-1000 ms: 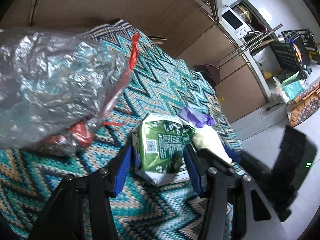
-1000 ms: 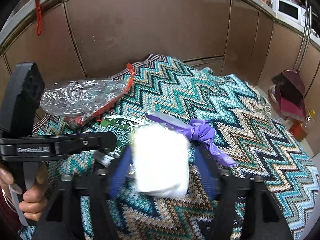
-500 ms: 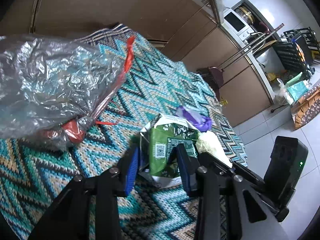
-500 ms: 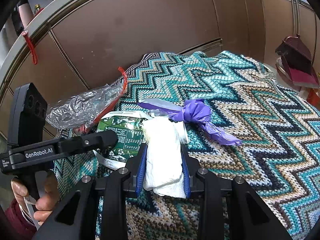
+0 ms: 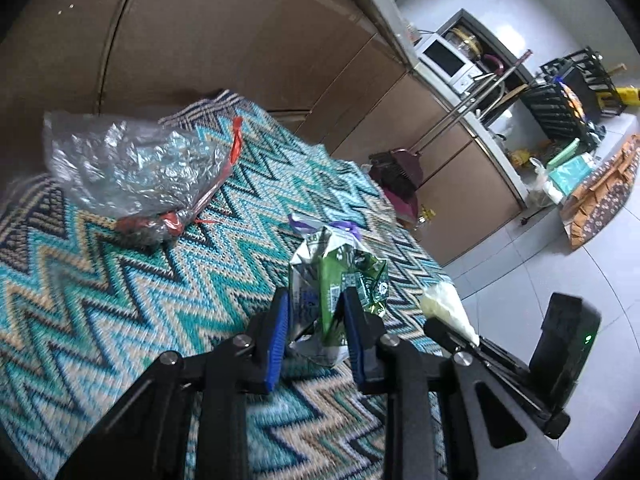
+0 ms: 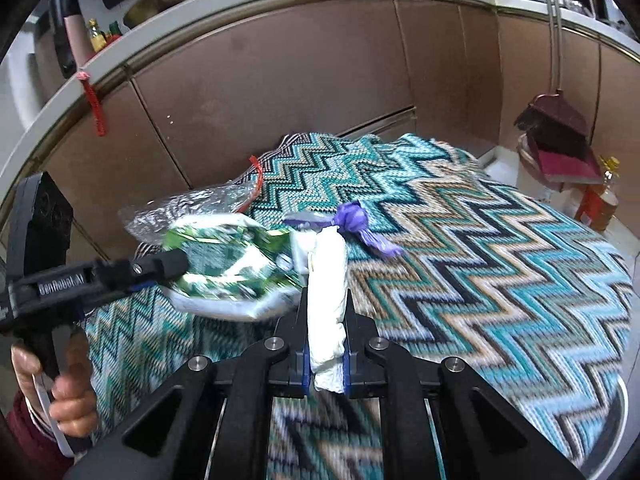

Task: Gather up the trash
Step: 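Carry green bag and tissue over the bin and open both grippers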

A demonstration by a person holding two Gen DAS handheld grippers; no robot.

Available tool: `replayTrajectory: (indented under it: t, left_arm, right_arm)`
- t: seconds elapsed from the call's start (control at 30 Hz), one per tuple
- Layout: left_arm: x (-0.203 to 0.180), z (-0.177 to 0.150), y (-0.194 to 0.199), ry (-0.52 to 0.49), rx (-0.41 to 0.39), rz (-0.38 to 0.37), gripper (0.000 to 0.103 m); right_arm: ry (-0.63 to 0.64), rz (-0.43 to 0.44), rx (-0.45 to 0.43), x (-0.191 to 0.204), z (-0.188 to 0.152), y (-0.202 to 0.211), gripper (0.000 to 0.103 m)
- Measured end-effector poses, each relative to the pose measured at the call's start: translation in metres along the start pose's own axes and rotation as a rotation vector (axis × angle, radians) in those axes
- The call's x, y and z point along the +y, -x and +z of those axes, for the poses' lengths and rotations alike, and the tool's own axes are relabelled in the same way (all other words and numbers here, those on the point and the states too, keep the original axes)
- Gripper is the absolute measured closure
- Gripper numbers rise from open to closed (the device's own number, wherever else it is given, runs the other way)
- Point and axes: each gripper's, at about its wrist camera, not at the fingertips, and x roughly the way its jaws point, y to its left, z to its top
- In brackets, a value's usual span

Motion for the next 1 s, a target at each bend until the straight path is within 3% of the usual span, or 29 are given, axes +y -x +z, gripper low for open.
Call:
replayTrajectory:
  t: [0.27, 0.53, 0.73, 1.0]
  left_arm:
    - [-0.048, -0.018, 0.042, -0.089, -0.025, -0.035, 0.078]
    - [-0.128, -0.042, 0.039, -0.218, 0.012, -0.101, 0.078]
    - [-0.208, -0.072, -0.004, -0.338, 0.112, -0.16, 0.078]
    - [-0.311, -0.131, -0.109, -0.505, 0.271, -0.155, 0.078]
  right_arm:
    - [-0.058, -0.028, -0.076, -0.03, -0.039, 0.071, 0.092]
    - [-0.137, -0.121, -0.137, -0.088, -0.078, 0.141, 0.092]
    - [-0.29, -0.247, -0.119, -0.167, -0.118, 0.174, 0.092]
    - [-0.472, -0.376, -0.037, -0.267, -0.164, 0.173, 0.092]
